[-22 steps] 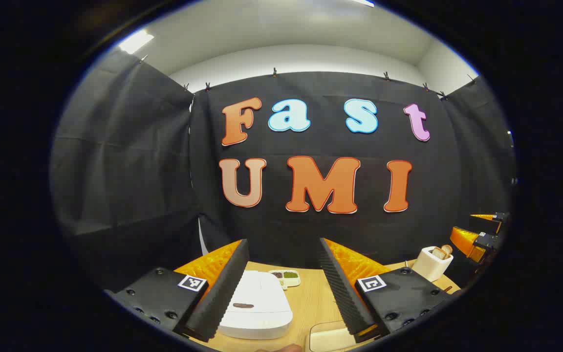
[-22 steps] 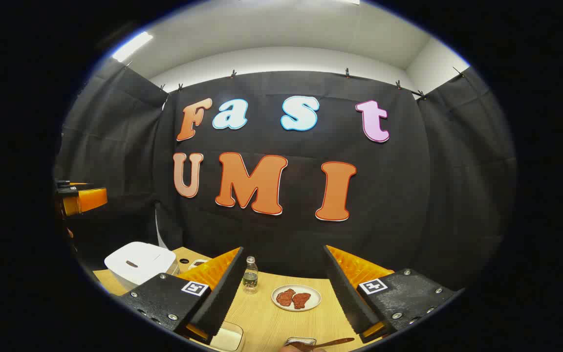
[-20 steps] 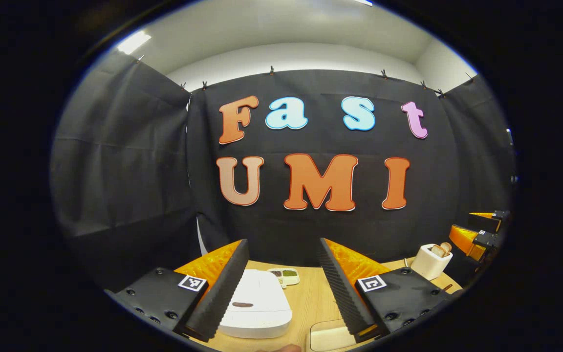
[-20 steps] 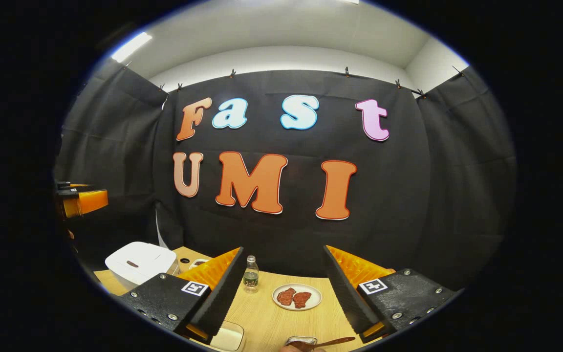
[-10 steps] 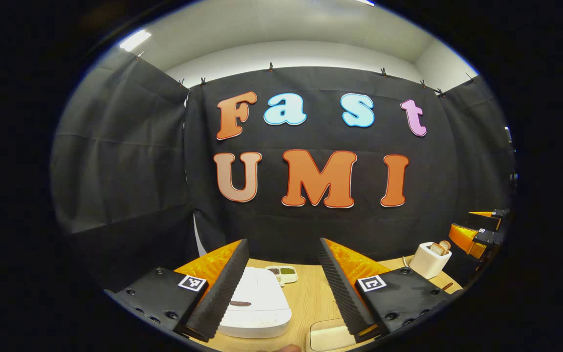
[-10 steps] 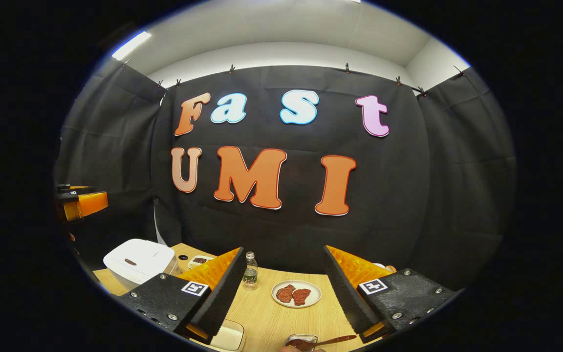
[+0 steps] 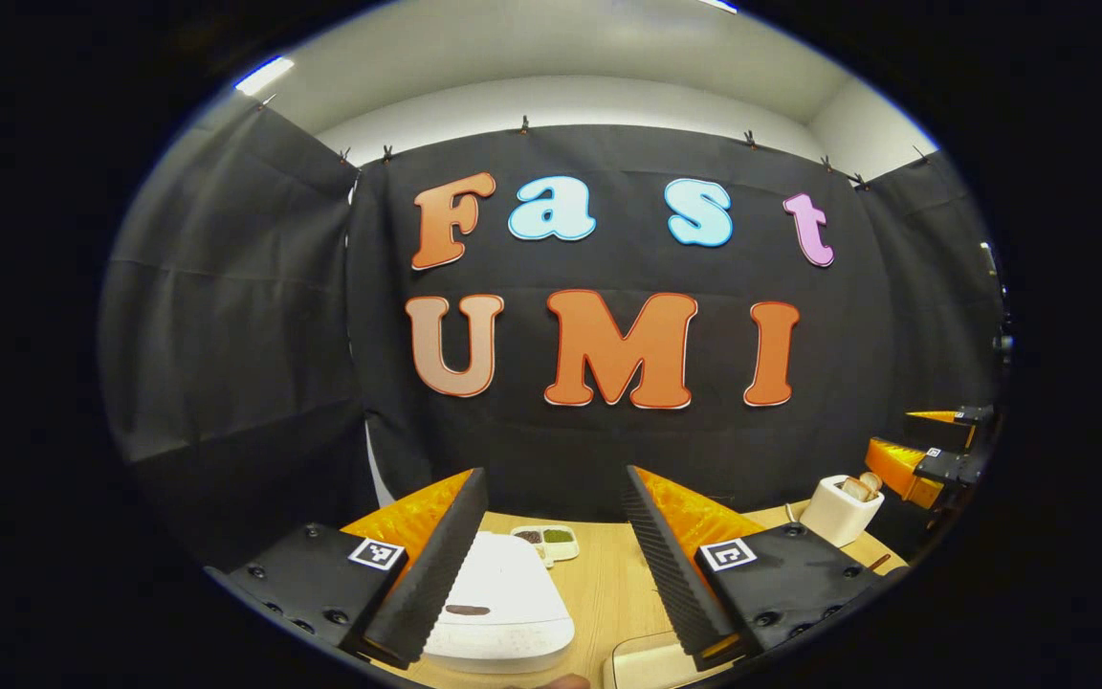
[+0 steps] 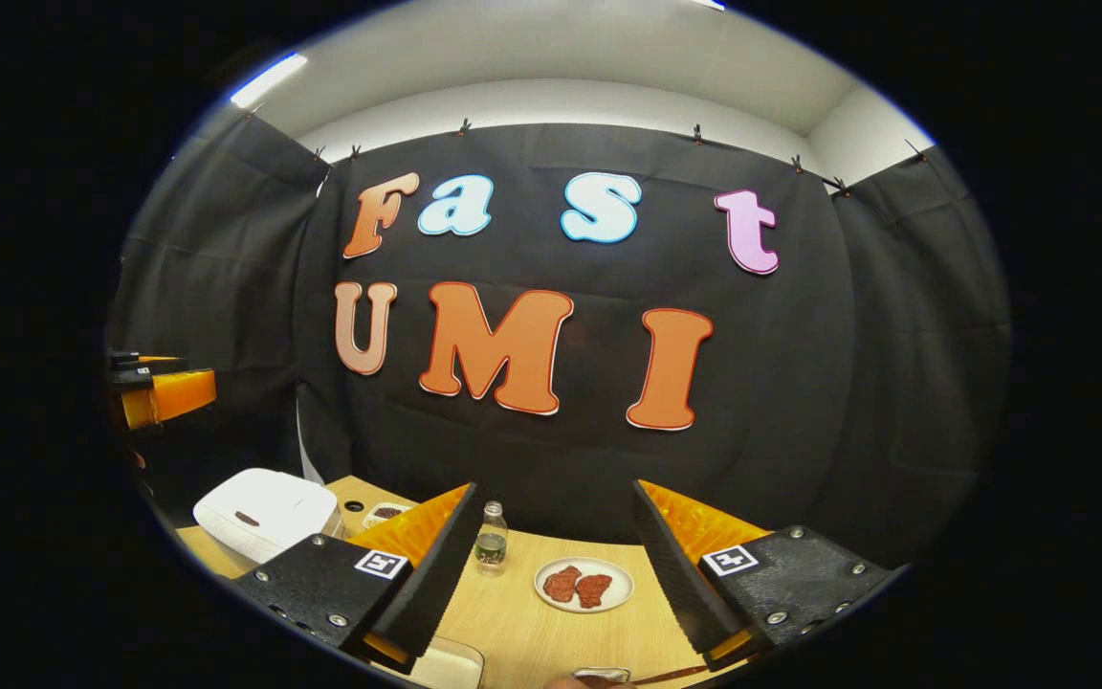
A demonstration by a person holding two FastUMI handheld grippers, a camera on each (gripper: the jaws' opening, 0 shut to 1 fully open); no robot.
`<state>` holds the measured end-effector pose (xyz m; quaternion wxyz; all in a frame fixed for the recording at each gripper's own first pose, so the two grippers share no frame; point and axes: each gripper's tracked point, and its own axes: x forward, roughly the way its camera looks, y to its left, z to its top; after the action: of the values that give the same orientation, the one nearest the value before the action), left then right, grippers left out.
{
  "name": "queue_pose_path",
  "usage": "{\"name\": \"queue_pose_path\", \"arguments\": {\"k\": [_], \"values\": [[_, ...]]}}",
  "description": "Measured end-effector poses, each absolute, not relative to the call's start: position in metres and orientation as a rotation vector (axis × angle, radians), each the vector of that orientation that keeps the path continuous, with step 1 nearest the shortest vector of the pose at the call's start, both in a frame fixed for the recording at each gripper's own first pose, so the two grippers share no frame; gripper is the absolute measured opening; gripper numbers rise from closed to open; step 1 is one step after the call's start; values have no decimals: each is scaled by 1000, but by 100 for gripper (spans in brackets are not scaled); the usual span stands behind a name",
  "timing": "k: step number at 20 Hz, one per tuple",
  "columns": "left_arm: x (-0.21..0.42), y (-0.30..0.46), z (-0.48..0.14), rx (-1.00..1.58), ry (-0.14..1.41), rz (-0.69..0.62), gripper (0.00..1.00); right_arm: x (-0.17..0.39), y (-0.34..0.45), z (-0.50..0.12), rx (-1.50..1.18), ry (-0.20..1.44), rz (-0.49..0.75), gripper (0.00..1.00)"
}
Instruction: Close the left gripper, press the button to open the rice cooker; take a wooden spoon from the chopstick holder with the right hand, scoop a spoonful of rice and pour it into the rice cooker, then put the wooden spoon back into the chopstick holder.
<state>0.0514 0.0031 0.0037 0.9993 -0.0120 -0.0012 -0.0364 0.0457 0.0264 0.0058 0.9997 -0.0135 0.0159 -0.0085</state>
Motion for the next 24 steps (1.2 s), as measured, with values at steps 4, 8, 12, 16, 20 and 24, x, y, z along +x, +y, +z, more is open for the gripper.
{"name": "queue_pose_path", "arguments": {"k": [4, 8, 12, 16, 20, 24], "values": [[61, 8, 17, -46, -36, -72, 96, 46, 25, 9, -20, 27, -26, 96], [67, 15, 11, -26, 2, -68, 96, 39, 13, -2, -19, 46, -53, 96], [65, 45, 24, -35, 21, -23, 96, 29, -5, 14, -29, 17, -101, 96], [60, 78, 42, -72, 15, 27, 96, 16, -11, 27, -18, -35, -113, 99], [60, 101, 39, -61, 36, 71, 94, 11, -12, 29, -1, -63, -111, 96], [65, 124, 8, -39, 152, 157, 32, 15, -9, 17, -6, -44, -108, 99]]}}
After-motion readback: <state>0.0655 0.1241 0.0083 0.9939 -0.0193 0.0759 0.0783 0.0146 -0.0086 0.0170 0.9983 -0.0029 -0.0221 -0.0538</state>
